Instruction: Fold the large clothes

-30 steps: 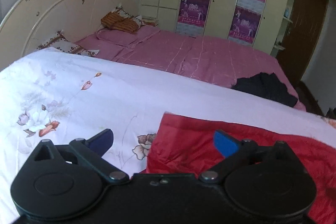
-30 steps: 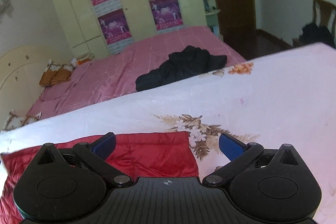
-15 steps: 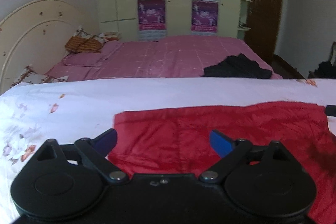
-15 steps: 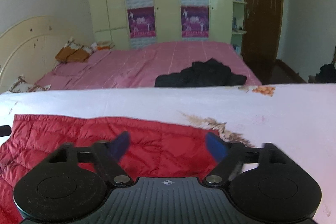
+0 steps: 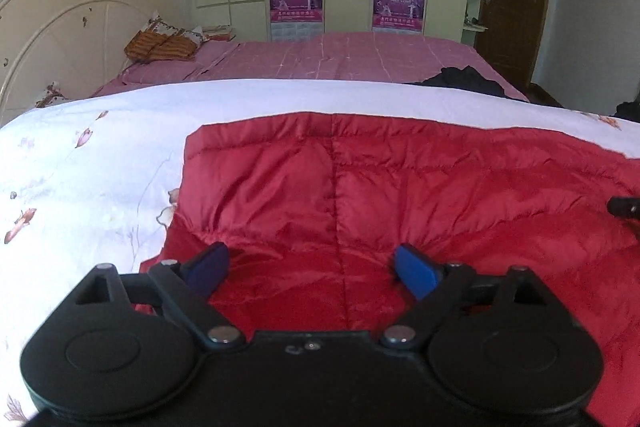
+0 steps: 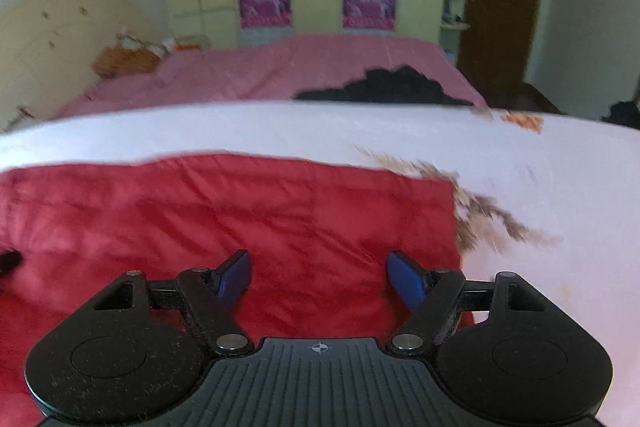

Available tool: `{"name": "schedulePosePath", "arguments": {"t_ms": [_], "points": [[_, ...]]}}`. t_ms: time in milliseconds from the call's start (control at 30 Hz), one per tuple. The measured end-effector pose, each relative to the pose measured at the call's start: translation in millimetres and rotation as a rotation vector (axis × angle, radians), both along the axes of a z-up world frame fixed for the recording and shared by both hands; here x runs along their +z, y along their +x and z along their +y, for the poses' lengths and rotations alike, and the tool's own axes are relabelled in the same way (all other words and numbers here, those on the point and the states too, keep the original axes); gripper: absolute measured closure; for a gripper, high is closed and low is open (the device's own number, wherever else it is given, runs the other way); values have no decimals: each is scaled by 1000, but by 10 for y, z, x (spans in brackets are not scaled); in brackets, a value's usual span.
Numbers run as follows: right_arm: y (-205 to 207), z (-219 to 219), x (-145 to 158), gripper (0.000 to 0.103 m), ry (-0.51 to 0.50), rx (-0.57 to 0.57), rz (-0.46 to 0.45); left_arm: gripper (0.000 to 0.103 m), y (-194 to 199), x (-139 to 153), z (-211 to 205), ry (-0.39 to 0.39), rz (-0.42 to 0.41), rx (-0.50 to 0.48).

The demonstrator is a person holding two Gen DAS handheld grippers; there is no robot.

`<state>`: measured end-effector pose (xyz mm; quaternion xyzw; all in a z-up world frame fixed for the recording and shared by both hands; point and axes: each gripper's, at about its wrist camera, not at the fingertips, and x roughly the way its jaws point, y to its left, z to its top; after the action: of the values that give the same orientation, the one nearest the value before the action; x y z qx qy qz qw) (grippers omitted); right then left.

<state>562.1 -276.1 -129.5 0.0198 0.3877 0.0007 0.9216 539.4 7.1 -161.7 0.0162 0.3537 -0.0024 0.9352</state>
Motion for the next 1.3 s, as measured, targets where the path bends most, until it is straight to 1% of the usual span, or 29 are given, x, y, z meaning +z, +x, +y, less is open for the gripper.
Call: {"name": "schedulePosePath", "arguments": {"t_ms": [100,167,200,267,300,400,467,500,600,700,833,967,1067,1100,1167,1267,1300], "points": [[-74,-126,-101,27,17,-23,6,12,-79,-27,-1,-3,-15,-4],[-89,-163,-160,27,-3,-15,-6,10,-37,-36,5,-8,-7,-8],[-50,-205,-184,24,5,-35,-1,7,18,-43,31,-17,3,-6],[5,-323,-200,24,43,-88,5,7,100,-45,94,-40,14,21],[13,-358,-207,23,53,-97,2,7,119,-57,117,-44,12,23],[64,-308,-180,23,0,-82,13,6,182,-70,143,-47,28,34],[82,-328,-121,23,17,-88,32,7,164,-10,129,-28,35,41],[52,-325,-69,23,18,-85,22,11,132,36,138,-30,29,47],[-126,-254,103,23,5,-35,-32,11,-4,174,174,-67,0,49],[-310,-168,246,23,14,2,-70,10,-195,289,142,-53,-37,8],[-542,42,331,23,21,56,-97,10,-427,343,46,-51,-30,-41],[-747,235,295,23,14,94,-90,10,-642,311,-72,-43,-19,-60],[-947,310,244,23,-12,106,-90,7,-789,245,-89,3,-29,-59],[-998,311,214,23,-22,101,-86,5,-798,206,-89,18,-23,-57],[-1069,271,138,23,-33,89,-71,6,-772,138,-77,27,1,-48],[-1032,209,-25,23,-70,72,-46,5,-728,68,-64,14,28,-36],[-996,185,-69,23,-62,70,-35,5,-711,53,-58,10,35,-32]]}}
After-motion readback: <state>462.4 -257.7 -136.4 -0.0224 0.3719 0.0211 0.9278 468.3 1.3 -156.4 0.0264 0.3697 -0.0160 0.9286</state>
